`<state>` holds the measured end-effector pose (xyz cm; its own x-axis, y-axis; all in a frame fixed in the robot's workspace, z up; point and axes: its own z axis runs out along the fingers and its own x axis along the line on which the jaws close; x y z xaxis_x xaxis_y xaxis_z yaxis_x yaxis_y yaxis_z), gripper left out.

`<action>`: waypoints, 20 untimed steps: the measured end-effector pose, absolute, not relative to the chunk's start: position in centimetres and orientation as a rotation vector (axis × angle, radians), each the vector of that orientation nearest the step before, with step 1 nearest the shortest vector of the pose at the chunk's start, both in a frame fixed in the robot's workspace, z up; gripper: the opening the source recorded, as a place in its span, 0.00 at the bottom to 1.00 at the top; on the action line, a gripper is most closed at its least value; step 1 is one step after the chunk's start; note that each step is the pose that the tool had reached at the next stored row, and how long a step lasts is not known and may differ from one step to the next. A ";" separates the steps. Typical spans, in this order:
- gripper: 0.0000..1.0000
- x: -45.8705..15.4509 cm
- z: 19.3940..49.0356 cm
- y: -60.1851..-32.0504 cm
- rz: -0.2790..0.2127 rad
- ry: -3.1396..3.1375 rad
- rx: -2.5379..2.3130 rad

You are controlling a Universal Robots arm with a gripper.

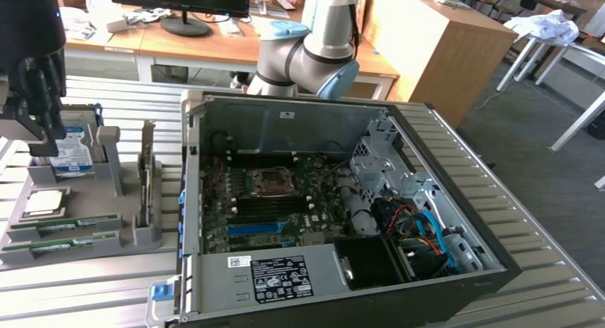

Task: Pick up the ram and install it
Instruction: 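Pick up the ram and move it above insertion slot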

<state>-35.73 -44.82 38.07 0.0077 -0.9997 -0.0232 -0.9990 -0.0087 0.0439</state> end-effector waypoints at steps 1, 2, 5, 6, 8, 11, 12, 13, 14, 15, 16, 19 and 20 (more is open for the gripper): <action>0.36 -35.8 38.1 -44.8 -0.074 -2.201 2.219; 0.36 -35.8 38.1 -44.8 -0.074 -2.201 2.219; 0.36 -35.9 38.0 -44.8 -0.074 -2.201 2.219; 0.36 -35.9 38.0 -44.8 -0.074 -2.201 2.219; 0.36 -36.0 38.0 -44.9 -0.074 -2.201 2.220; 0.36 -36.1 38.0 -44.9 -0.074 -2.201 2.219; 0.36 -36.1 38.0 -44.9 -0.074 -2.201 2.219; 0.36 -36.2 38.0 -44.9 -0.074 -2.201 2.219; 0.36 -36.2 37.9 -44.9 -0.074 -2.201 2.219; 0.36 -36.2 37.9 -44.9 -0.074 -2.201 2.219; 0.36 -36.3 37.9 -44.9 -0.074 -2.201 2.219; 0.36 -36.4 37.9 -44.9 -0.074 -2.201 2.219; 0.36 -36.4 37.9 -44.9 -0.074 -2.201 2.219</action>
<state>-36.41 -44.90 37.88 0.0077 -0.9997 -0.0233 -0.9990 -0.0087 0.0439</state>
